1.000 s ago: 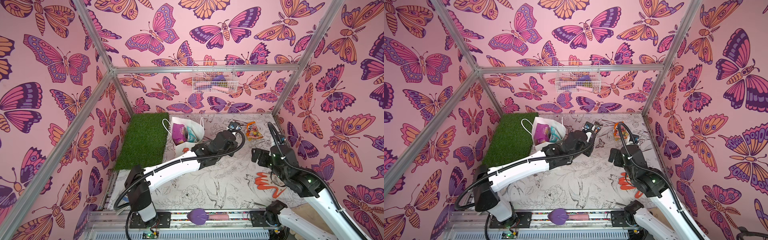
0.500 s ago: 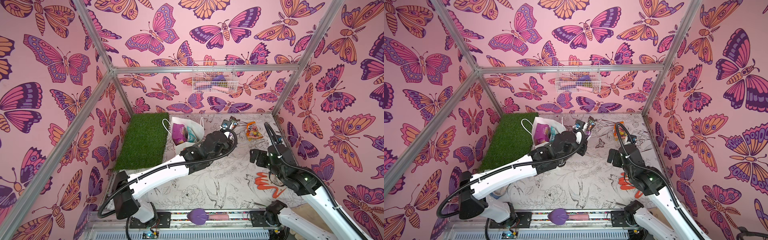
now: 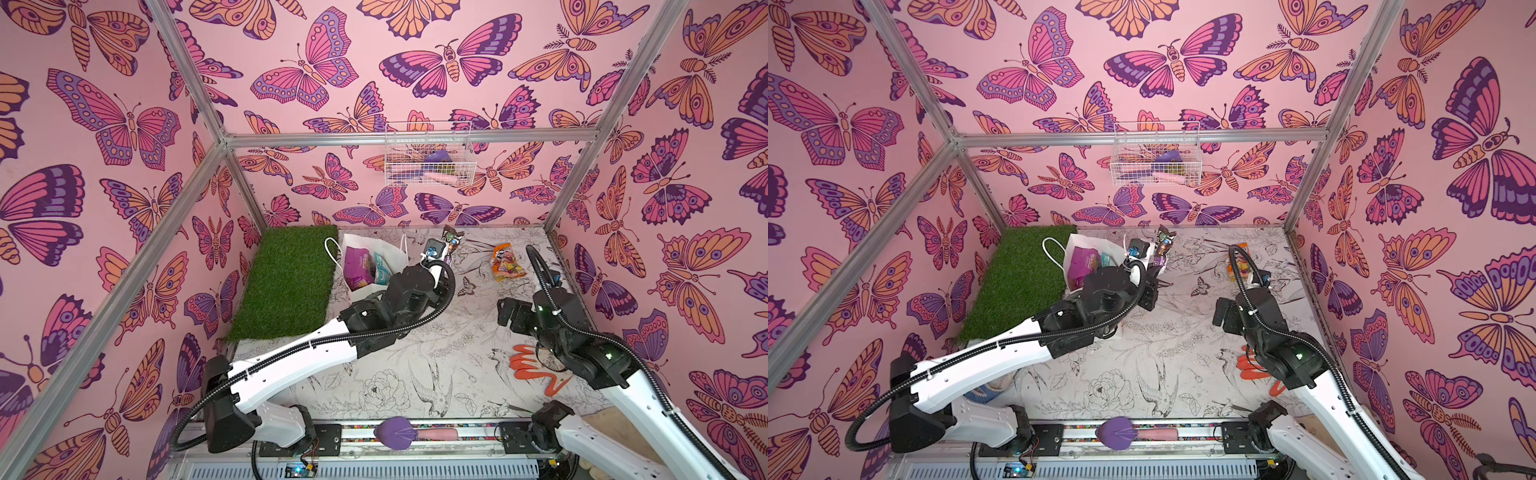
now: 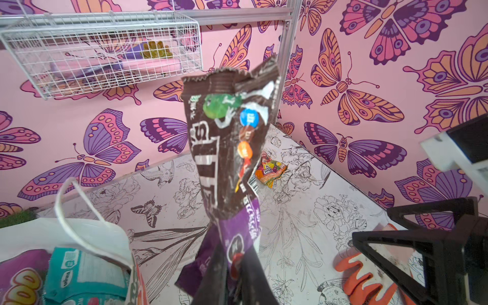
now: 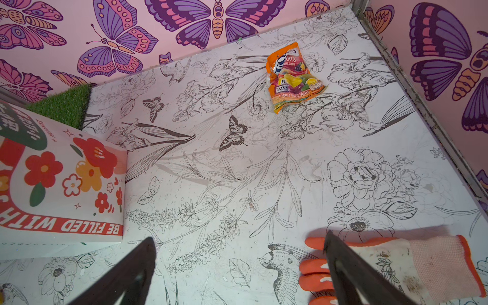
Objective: Place the snacks into the paper bag
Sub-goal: Place the snack in the paper bag.
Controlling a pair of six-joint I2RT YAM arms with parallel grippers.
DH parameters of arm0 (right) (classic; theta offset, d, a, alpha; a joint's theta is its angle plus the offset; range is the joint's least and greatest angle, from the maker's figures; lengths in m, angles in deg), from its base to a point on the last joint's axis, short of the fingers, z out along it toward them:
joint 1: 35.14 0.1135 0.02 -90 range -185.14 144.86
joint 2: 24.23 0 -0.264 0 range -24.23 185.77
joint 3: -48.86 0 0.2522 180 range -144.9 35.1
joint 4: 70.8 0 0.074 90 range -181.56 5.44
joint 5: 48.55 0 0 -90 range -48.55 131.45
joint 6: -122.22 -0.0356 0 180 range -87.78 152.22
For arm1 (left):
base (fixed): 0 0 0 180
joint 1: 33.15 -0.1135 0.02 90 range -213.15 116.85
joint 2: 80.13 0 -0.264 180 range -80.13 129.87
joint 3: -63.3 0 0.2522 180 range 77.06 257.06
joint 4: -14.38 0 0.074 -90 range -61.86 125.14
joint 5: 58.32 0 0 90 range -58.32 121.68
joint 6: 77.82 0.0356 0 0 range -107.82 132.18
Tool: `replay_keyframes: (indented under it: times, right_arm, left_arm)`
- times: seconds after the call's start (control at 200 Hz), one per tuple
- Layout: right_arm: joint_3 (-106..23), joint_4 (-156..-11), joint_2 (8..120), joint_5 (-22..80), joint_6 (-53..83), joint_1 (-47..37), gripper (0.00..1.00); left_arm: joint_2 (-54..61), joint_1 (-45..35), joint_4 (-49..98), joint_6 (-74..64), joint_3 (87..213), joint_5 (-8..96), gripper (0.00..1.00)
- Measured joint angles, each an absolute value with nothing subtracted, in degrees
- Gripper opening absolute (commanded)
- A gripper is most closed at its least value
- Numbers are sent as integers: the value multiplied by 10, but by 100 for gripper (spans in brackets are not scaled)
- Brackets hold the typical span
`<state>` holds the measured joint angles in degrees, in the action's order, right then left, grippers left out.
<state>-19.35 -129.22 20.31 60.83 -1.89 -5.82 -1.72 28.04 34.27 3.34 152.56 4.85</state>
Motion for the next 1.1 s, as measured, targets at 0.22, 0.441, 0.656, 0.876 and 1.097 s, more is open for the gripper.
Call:
replay_keyframes:
  times: [0.22, 0.441, 0.656, 0.876, 1.097]
  right_arm:
    - [-192, -1289, 207, 603, -22, -58, 99]
    - [-191, -1287, 216, 597, -23, -58, 99]
    - [-190, -1285, 219, 593, -25, -58, 99]
    - [-190, -1284, 220, 591, -25, -58, 99]
    - [-188, -1281, 227, 585, -25, -58, 99]
  left_arm:
    - [-49, 280, 331, 45, 1500, 21, 12]
    - [-75, 278, 325, 47, 1478, 1, 12]
    - [-102, 261, 324, 46, 1466, -9, 12]
    - [-115, 233, 327, 34, 1450, -7, 12]
    - [-121, 210, 336, 17, 1443, 4, 12]
